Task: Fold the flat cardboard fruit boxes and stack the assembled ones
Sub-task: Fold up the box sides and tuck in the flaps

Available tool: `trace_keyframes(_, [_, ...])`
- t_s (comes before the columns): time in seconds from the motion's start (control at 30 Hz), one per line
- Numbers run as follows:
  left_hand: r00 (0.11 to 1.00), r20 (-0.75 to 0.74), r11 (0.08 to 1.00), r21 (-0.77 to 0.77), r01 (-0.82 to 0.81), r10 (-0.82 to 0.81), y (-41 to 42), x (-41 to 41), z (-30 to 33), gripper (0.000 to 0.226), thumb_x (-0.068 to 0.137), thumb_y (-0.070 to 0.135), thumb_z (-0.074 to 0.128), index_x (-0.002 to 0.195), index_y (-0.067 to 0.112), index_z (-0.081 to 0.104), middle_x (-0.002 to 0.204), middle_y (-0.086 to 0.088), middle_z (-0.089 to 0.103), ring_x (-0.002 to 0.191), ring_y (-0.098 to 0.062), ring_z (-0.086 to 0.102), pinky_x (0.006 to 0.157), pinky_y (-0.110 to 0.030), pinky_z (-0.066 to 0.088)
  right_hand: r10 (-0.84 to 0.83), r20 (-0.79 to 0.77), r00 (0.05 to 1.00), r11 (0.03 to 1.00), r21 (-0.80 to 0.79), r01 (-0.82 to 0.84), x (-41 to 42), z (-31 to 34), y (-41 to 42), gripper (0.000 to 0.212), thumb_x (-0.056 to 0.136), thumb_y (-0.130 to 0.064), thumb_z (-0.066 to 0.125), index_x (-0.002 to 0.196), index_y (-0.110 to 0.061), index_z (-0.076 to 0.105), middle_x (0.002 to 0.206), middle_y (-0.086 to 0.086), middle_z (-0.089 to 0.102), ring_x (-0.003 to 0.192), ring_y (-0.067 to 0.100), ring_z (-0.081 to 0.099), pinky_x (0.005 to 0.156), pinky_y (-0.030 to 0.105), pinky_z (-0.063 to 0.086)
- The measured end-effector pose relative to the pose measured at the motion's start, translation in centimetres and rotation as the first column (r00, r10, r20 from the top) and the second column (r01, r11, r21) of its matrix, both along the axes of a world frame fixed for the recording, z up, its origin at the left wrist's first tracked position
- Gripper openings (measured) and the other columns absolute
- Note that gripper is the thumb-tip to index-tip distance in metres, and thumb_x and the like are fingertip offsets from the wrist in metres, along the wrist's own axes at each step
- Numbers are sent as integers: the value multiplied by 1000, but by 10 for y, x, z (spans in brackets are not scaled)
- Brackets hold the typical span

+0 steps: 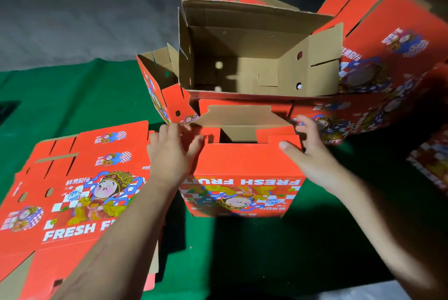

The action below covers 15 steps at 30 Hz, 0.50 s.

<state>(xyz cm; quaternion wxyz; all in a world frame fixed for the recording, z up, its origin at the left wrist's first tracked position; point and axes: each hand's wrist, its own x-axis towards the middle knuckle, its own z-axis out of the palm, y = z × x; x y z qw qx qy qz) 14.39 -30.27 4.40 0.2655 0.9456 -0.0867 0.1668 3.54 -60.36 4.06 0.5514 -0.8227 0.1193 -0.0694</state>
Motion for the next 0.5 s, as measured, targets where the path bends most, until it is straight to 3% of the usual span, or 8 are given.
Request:
trace_keyframes(0.1, [996, -24, 996, 12, 87, -87, -2, 3, 3, 78, 86, 52, 76, 149, 18, 46, 136, -16, 52, 122, -39, 49, 104, -48, 38, 50, -65, 997, 928, -367, -70, 13, 8, 3, 82, 98, -34, 63, 159, -44, 9, 165, -12, 10, 153, 16, 14, 122, 33, 14])
trace_keyframes(0.17, [977, -139, 987, -42, 154, -159, -1, 8, 5, 87, 87, 53, 73, 158, 21, 33, 144, -13, 52, 130, -38, 50, 108, -50, 41, 129, -18, 991, 875, -469, -122, 22, 17, 6, 75, 95, -35, 64, 157, -43, 22, 161, -14, 21, 149, 15, 19, 118, 28, 16])
trace_keyframes(0.23, [964, -207, 986, -72, 153, -165, -3, 13, 7, 86, 88, 56, 69, 159, 24, 33, 145, -14, 50, 132, -38, 51, 106, -52, 44, 153, 0, 988, 891, -432, -138, 28, 17, 13, 51, 88, -61, 58, 133, -36, 54, 139, -10, 42, 133, 12, 33, 108, 21, 23])
trace_keyframes(0.27, [966, -212, 988, -57, 142, -151, -4, 14, 7, 85, 88, 55, 69, 159, 25, 34, 144, -15, 49, 131, -39, 50, 106, -52, 44, 115, -2, 993, 916, -386, -107, 31, 18, 18, 52, 85, -73, 48, 111, -31, 64, 125, -10, 47, 124, 13, 36, 102, 22, 25])
trace_keyframes(0.33, [957, -232, 984, -93, 154, -172, -5, 13, 5, 81, 91, 50, 70, 160, 27, 33, 143, -16, 45, 131, -40, 45, 112, -44, 36, 13, 6, 1000, 924, -382, -10, 37, 14, 24, 63, 86, -79, 41, 83, -21, 64, 109, -6, 46, 113, 18, 35, 96, 29, 25])
trace_keyframes(0.37, [945, -255, 975, -134, 176, -205, -4, 11, 2, 76, 93, 50, 69, 158, 31, 36, 142, -12, 42, 132, -38, 41, 114, -38, 30, -16, 33, 999, 888, -458, 30, 41, 9, 25, 57, 87, -74, 49, 85, -19, 61, 107, -5, 44, 110, 19, 34, 96, 31, 26])
trace_keyframes(0.43, [910, -307, 948, -241, 210, -280, 4, 6, -2, 69, 86, 59, 63, 150, 43, 45, 139, 1, 35, 136, -29, 32, 115, -28, 20, 7, 17, 1000, 819, -574, 4, 44, 8, 24, 53, 80, -70, 63, 110, -28, 52, 113, -7, 40, 108, 17, 29, 98, 34, 30])
trace_keyframes(0.5, [878, -339, 896, -401, 190, -338, 10, 2, -4, 77, 74, 60, 64, 147, 51, 43, 138, 7, 33, 140, -20, 29, 123, -33, 18, 58, -71, 996, 816, -571, -88, 47, 14, 19, 78, 71, -77, 63, 134, -39, 40, 127, -5, 37, 115, 16, 26, 103, 37, 31])
